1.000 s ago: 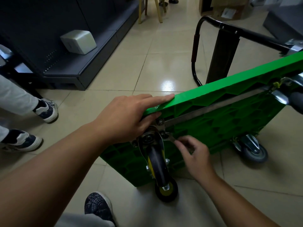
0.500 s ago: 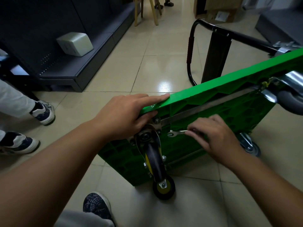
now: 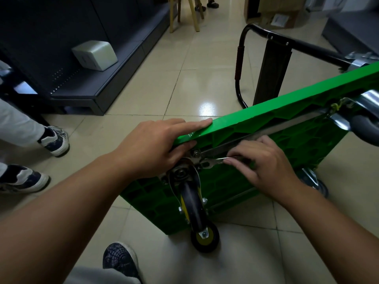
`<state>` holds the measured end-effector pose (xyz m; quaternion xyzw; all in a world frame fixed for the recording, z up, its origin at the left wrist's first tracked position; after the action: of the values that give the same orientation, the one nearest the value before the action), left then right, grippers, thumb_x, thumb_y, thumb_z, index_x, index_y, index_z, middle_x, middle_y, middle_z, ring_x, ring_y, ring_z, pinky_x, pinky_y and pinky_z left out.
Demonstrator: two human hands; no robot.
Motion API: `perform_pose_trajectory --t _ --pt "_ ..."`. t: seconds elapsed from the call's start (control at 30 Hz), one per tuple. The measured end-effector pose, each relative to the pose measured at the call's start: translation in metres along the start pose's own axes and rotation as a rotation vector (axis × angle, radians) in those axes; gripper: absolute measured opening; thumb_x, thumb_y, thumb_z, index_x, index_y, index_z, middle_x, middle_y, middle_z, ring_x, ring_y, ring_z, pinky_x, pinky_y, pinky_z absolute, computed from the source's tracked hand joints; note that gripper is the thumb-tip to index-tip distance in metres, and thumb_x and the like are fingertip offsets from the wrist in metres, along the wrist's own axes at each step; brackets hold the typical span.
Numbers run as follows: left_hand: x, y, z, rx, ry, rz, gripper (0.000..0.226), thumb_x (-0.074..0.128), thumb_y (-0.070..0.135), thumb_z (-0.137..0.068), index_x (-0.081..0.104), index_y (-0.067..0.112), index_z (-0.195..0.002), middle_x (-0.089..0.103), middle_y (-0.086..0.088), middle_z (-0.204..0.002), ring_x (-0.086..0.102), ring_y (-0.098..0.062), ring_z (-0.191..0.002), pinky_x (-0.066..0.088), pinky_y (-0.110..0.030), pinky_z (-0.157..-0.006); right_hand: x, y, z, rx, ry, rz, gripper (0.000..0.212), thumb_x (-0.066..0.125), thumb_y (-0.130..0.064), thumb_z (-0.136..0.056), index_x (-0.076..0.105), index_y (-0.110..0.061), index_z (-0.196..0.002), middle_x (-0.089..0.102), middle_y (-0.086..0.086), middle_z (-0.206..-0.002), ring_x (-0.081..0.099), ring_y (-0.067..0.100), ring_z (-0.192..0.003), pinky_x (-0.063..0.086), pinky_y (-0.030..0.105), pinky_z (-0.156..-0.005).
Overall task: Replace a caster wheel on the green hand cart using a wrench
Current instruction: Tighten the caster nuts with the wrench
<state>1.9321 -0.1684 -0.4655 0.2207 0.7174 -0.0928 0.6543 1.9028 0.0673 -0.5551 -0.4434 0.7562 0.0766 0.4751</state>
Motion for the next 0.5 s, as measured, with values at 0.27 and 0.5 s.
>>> perform_pose_trajectory --t 0.27,0.5 --pt "-0.002 0.002 0.001 -0.008 -0.012 0.005 0.057 0.043 0.047 -0.1 0.033 0.05 -0.156 0.069 0.006 -0.122 0.066 -0.02 -0.093 0.055 -0.045 -0.074 0.002 -0.003 -0.005 -0.094 -0.025 0.075 0.019 0.064 -0.035 -0.094 0.072 -0.019 -0.09 0.071 -0.005 -0.085 0.064 0.016 -0.074 0.038 0.033 -0.07" --pt "0.001 0.0 0.0 -0.006 -0.021 -0.01 0.057 0.041 0.049 -0.101 0.029 0.053 -0.157 0.069 0.009 -0.117 0.064 -0.015 -0.087 0.056 -0.043 -0.071 0.024 0.003 0.009 0.01 0.018 -0.013 0.014 0.07 -0.03 -0.093 0.072 -0.016 -0.09 0.071 -0.003 -0.085 0.065 0.02 -0.076 0.043 0.037 -0.07"
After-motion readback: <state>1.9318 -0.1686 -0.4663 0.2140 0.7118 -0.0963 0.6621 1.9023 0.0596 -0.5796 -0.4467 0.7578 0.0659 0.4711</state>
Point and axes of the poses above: each hand's wrist, its own z-axis away from the middle knuckle, its own x-axis out of the palm, y = z × x, the point moved 3 cm from there along -z, towards the middle knuckle
